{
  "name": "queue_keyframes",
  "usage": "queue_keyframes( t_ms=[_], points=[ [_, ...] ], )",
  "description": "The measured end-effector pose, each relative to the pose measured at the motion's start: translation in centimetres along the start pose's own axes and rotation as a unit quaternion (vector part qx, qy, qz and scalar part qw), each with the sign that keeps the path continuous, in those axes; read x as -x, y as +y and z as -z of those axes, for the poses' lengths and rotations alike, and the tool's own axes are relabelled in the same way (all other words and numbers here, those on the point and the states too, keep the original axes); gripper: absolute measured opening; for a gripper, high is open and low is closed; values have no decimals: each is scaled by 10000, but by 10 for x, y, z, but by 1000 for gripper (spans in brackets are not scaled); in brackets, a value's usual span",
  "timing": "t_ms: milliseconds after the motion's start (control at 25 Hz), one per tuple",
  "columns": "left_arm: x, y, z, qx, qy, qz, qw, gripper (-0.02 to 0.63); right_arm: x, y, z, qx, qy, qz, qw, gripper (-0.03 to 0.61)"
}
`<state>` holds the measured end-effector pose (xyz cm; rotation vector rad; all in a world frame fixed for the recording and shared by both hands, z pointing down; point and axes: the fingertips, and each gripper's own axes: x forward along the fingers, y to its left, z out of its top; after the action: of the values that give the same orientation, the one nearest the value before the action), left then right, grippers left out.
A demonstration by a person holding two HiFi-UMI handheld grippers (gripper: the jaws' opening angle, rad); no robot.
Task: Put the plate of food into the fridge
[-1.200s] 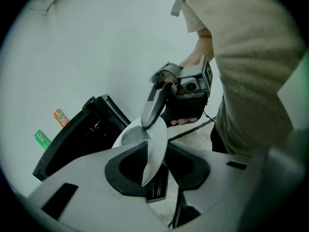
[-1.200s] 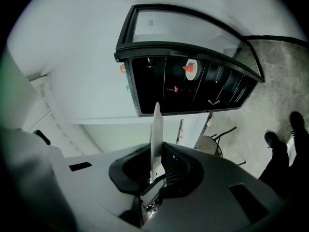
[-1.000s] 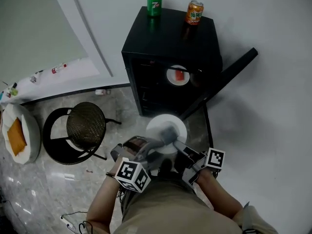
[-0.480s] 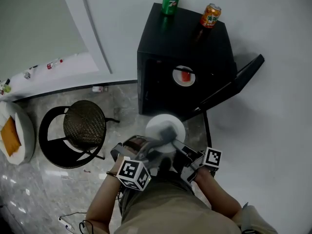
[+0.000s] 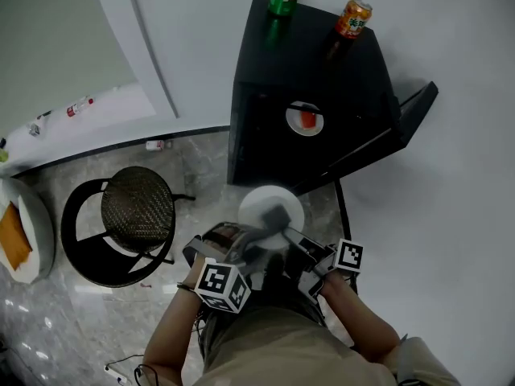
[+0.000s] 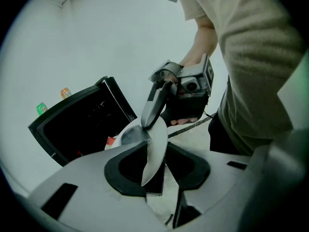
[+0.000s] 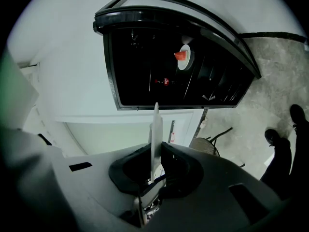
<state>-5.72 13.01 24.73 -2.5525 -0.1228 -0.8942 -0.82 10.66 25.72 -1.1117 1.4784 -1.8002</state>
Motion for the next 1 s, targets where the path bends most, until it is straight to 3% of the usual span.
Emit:
queue_keyframes(
  t_ms=[520, 760, 1000],
  points=[
    [-24, -4, 26, 183, 37, 122, 9998, 103, -13, -31, -9, -17, -108, 228, 9997, 48],
    [-33, -5, 32, -20, 165, 155, 9997, 103, -14, -39, -15, -45, -253, 186, 9995, 48],
    [-41, 2, 36, 15, 116, 140, 9998, 104, -18, -43, -24, -15, -386, 162, 9991, 46]
  ],
)
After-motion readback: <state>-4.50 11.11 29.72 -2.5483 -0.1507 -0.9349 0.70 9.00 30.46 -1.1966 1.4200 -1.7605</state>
